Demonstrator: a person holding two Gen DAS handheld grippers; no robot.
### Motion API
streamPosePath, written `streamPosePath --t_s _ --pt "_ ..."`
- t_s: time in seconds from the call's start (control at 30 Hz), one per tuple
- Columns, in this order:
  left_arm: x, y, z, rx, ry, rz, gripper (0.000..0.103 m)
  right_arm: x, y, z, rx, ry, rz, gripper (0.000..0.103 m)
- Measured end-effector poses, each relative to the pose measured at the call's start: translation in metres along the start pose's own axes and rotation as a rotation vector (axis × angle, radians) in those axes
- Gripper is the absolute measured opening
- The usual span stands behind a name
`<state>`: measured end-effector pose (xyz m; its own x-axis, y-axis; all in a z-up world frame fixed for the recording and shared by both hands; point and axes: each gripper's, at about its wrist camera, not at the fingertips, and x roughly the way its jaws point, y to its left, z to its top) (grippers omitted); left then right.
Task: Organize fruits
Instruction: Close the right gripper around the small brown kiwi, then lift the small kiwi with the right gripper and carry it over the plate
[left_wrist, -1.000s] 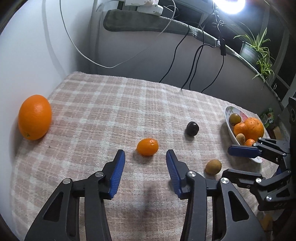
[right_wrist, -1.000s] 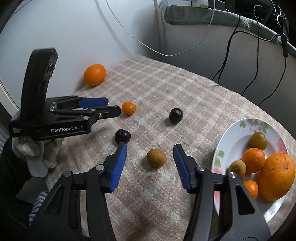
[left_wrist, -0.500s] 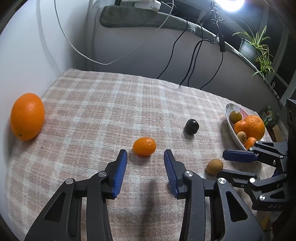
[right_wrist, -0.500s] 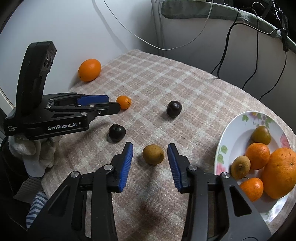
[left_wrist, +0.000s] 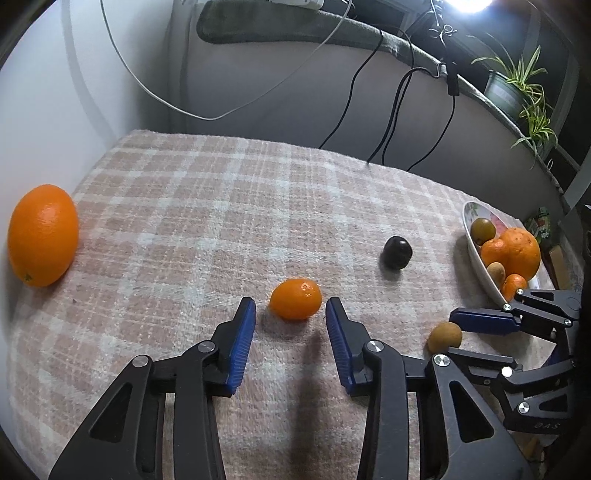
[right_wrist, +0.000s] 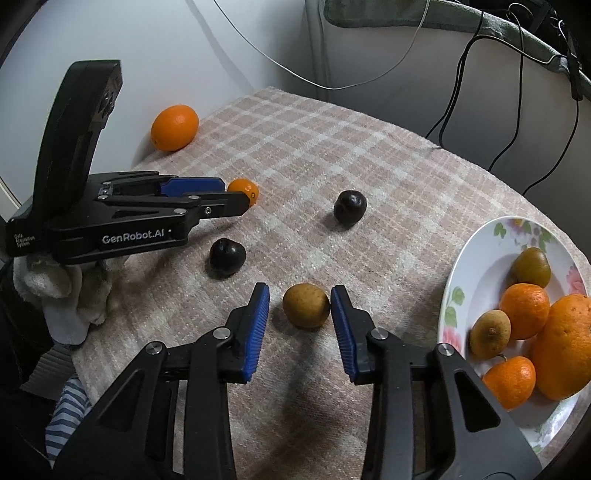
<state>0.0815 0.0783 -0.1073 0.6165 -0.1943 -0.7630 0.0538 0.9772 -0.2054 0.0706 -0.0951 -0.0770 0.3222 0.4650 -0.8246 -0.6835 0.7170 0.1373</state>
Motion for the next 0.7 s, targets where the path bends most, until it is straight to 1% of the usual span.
streamPosePath --t_s 0.1,0.13,0.33,0.7 --pt "0.002 0.000 0.002 0.005 0.004 0.008 0.035 0.003 -0.001 0.000 -0.001 0.012 -0.014 0.034" --pt "0.002 0.000 0.002 0.007 0.005 0.010 0.034 0.004 -0.001 -0.001 -0.002 0.015 -0.014 0.031" --pt "0.003 -0.002 0.004 0.013 0.003 0.024 0.027 0.006 0.000 -0.001 -0.008 0.018 -0.004 0.029" --pt "-0.003 -0.004 0.005 0.014 -0.021 0.030 0.027 -0.006 -0.006 -0.003 0.021 -0.012 0.020 0.028"
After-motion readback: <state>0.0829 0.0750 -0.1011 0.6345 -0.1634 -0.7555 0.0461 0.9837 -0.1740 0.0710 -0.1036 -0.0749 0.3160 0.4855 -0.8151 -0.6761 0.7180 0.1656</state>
